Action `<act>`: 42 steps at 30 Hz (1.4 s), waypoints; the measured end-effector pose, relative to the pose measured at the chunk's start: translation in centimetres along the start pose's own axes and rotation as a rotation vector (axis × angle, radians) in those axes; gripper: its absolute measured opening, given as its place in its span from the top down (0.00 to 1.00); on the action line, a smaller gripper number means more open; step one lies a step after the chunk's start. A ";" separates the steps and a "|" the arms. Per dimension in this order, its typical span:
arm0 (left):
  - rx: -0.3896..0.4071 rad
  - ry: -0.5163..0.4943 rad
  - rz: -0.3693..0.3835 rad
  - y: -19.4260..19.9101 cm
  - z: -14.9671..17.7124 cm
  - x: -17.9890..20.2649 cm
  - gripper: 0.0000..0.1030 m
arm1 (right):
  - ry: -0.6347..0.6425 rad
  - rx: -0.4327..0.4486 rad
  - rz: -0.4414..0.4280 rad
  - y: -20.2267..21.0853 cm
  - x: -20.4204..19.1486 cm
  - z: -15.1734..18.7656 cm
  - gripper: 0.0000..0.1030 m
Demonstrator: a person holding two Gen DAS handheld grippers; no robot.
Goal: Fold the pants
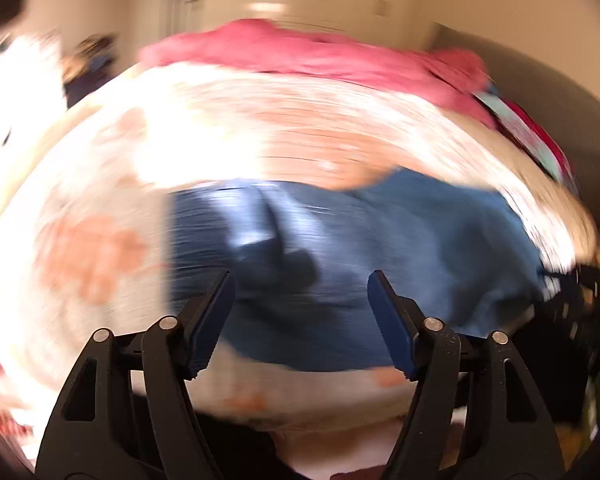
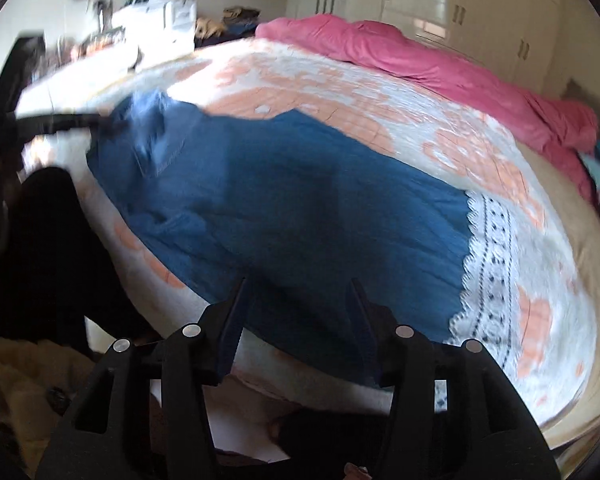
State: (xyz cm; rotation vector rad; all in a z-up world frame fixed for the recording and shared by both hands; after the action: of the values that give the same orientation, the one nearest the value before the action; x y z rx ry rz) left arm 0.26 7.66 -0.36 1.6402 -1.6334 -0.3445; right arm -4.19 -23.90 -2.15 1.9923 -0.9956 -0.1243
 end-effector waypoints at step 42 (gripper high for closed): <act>-0.038 0.161 -0.054 -3.5 -1.9 -4.7 0.63 | -0.302 -0.078 -0.010 -3.7 8.0 3.9 0.37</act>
State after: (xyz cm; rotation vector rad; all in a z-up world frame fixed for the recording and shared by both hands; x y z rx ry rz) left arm 3.45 12.26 -3.06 1.6418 -1.4563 -0.2618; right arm 1.73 -30.98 -5.10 1.9421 -1.1515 -0.4742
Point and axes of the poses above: each gripper's, at about its wrist camera, not at the fingertips, and y roughly against the way its jaws point, x to its right, z to its underside, the point moved 2 cm from there along -y, roughly the way its jaws point, and after that the axes turned 14 degrees about y, right-handed, at the moved point
